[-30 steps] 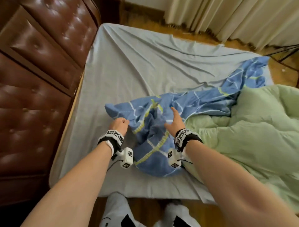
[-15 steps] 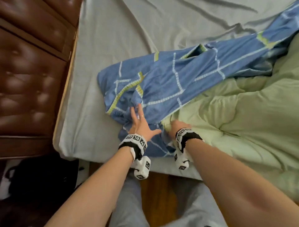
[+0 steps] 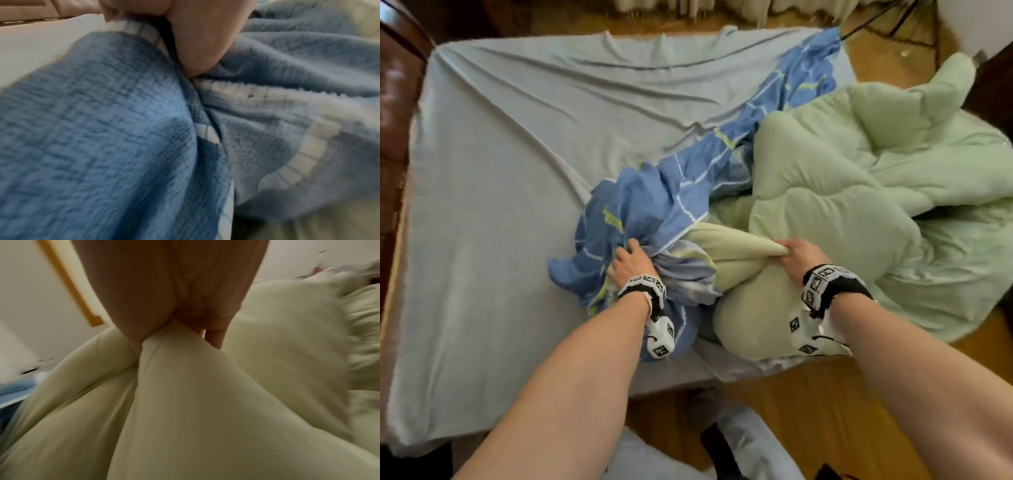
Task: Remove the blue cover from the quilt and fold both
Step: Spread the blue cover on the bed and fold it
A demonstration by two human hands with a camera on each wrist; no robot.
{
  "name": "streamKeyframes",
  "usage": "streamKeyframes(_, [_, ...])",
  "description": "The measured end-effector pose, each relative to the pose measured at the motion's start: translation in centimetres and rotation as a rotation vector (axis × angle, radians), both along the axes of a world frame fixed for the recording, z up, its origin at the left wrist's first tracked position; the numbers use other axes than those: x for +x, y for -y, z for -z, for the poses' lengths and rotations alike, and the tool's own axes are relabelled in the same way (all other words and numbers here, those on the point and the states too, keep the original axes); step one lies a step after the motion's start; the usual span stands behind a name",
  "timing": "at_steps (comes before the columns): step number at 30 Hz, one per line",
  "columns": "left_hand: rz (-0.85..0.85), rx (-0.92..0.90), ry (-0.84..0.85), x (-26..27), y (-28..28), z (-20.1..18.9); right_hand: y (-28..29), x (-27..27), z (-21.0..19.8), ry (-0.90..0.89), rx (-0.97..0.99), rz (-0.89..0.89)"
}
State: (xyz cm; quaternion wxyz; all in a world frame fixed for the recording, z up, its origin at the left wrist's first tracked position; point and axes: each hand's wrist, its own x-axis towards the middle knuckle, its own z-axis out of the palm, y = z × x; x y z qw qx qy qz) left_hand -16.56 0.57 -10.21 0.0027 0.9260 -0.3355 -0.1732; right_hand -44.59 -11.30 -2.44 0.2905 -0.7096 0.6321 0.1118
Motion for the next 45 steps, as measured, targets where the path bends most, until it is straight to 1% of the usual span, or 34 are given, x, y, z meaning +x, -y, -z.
streamKeyframes(2, [0.046,0.011,-0.003,1.3,-0.6,-1.0,-0.5,-4.0,-0.8,-0.07,-0.058,0.182])
streamKeyframes(3, [0.083,0.013,0.01,2.4,-1.1,-1.6,-0.8,-5.1,-1.0,-0.102,-0.092,0.26])
streamKeyframes(4, [0.121,0.023,0.025,3.6,-1.6,-2.1,-1.2,-5.7,-0.9,-0.137,-0.125,0.317])
streamKeyframes(6, [0.177,0.032,0.051,6.4,-2.7,-3.6,-2.3,-4.3,-0.3,-0.231,-0.138,0.379])
streamKeyframes(8, [0.193,0.041,0.079,9.3,-3.9,-5.1,-3.9,0.0,-0.1,-0.297,-0.128,0.367])
streamKeyframes(9, [0.2,0.049,0.096,11.0,-4.6,-5.8,-4.7,2.7,0.1,-0.283,-0.127,0.333])
streamKeyframes(12, [0.214,0.072,0.116,16.4,-7.0,-7.3,-7.3,12.2,1.2,-0.158,-0.096,0.116])
streamKeyframes(14, [0.204,0.082,0.097,19.7,-8.6,-8.1,-10.0,18.5,2.3,-0.089,-0.028,-0.006])
streamKeyframes(15, [0.22,0.083,0.062,20.9,-9.3,-8.3,-11.6,21.4,2.6,-0.076,-0.01,-0.053])
streamKeyframes(16, [0.26,0.063,-0.012,21.7,-9.8,-8.2,-13.2,24.0,3.0,-0.083,-0.01,-0.086])
streamKeyframes(17, [0.318,0.023,-0.132,22.2,-10.3,-7.8,-14.7,26.3,3.2,-0.102,-0.03,-0.118])
streamKeyframes(19, [0.432,-0.015,-0.465,22.4,-11.4,-7.2,-17.0,30.4,3.5,-0.092,-0.066,-0.181])
streamKeyframes(20, [0.457,-0.029,-0.62,22.4,-11.9,-7.2,-17.8,32.0,4.1,-0.048,-0.028,-0.197])
streamKeyframes(21, [0.441,-0.069,-0.748,22.4,-12.4,-7.2,-18.4,33.4,4.4,0.021,0.059,-0.188])
streamKeyframes(23, [0.298,-0.172,-0.975,22.9,-13.1,-7.3,-19.3,34.9,5.4,0.178,0.277,-0.056])
streamKeyframes(24, [0.201,-0.204,-1.05,23.3,-13.3,-7.4,-19.5,35.2,5.6,0.239,0.32,0.028])
streamKeyframes(25, [0.125,-0.225,-1.083,23.8,-13.7,-7.4,-19.6,35.3,5.6,0.298,0.344,0.113])
streamKeyframes(27, [0.036,-0.256,-1.043,25.1,-14.6,-6.6,-19.5,35.6,6.2,0.326,0.412,0.272])
streamKeyframes(28, [0.005,-0.266,-0.985,25.8,-15.3,-6.1,-19.5,36.1,6.2,0.308,0.45,0.292])
streamKeyframes(30, [-0.041,-0.254,-0.847,27.4,-16.8,-4.6,-19.7,37.9,6.9,0.2,0.495,0.226])
streamKeyframes(31, [-0.061,-0.23,-0.8,28.2,-17.7,-3.7,-19.9,39.0,7.1,0.135,0.5,0.17])
streamKeyframes(33, [-0.079,-0.144,-0.731,29.7,-19.3,-2.0,-20.7,40.9,8.7,0.022,0.502,0.055])
streamKeyframes(35, [-0.072,-0.064,-0.678,31.0,-20.4,-0.8,-21.7,42.0,10.5,-0.034,0.474,0.021])
streamKeyframes(36, [-0.064,-0.038,-0.653,31.6,-20.6,-0.3,-22.1,42.4,11.2,-0.027,0.48,0.085])
streamKeyframes(39, [-0.022,0.043,-0.592,33.6,-20.2,1.5,-22.2,43.4,12.9,0.078,0.468,0.405])
streamKeyframes(40, [0.008,0.06,-0.588,34.3,-19.8,2.2,-22.0,44.2,13.2,0.052,0.475,0.467])
streamKeyframes(41, [0.04,0.073,-0.587,35.0,-19.5,3.0,-22.0,45.1,13.2,0.003,0.491,0.493])
streamKeyframes(43, [0.087,0.078,-0.569,36.6,-19.4,5.0,-22.3,47.4,14.7,-0.092,0.508,0.494])
streamKeyframes(44, [0.099,0.082,-0.563,37.3,-19.4,5.9,-22.5,48.4,15.4,-0.139,0.508,0.439])
streamKeyframes(45, [0.11,0.098,-0.558,38.1,-19.3,7.0,-22.6,48.9,15.8,-0.187,0.481,0.335])
